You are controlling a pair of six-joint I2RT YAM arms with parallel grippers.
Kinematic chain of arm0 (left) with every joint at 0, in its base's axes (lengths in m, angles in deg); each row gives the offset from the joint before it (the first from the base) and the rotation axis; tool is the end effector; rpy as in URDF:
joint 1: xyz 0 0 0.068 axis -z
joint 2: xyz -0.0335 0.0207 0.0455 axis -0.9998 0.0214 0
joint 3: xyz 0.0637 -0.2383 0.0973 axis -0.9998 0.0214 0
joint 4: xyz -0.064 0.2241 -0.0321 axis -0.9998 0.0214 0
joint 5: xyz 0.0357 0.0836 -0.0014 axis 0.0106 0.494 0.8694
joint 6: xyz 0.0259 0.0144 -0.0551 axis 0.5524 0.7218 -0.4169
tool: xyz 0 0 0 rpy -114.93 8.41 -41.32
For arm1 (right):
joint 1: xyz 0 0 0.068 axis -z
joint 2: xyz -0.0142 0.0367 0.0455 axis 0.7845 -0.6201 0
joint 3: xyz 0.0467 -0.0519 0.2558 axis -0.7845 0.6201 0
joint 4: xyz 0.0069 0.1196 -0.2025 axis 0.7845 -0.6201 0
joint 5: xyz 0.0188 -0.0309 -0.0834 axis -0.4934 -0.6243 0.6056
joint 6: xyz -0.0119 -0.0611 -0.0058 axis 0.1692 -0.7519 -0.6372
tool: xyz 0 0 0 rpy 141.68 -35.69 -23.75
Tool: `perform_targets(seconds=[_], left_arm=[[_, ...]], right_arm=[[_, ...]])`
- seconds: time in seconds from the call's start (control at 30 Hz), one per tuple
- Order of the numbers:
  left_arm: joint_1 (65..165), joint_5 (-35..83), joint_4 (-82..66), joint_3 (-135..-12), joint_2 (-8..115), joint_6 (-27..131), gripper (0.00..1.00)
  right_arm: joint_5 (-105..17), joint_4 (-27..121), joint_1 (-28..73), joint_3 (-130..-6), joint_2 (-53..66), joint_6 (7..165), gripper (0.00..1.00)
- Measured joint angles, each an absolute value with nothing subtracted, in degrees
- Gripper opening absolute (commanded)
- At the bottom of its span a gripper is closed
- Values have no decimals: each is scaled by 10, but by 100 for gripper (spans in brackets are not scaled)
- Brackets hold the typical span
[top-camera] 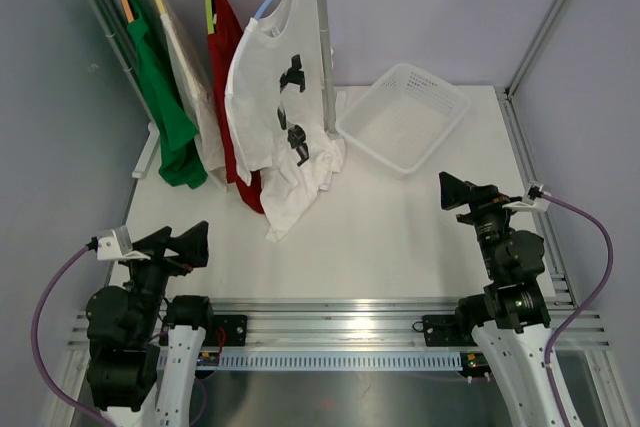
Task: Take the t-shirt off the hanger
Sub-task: Grab a hanger with a tshirt on it with the left arm
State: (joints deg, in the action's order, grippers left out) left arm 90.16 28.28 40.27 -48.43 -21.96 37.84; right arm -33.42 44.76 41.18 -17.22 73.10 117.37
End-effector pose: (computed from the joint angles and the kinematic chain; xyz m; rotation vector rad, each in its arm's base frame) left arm -0.0096 -0.0032 0.3152 -0.2784 1.5535 -0.4317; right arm 0.0931 0.0143 0.2923 0.4014 1.4121 0.6562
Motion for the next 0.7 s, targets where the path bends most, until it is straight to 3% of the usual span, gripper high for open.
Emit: perform_targets(seconds=[0.7], left_arm=[[902,271,391,-505,-220,382,99]], right_arm=[[-390,506,412,-169,658,1161,99]])
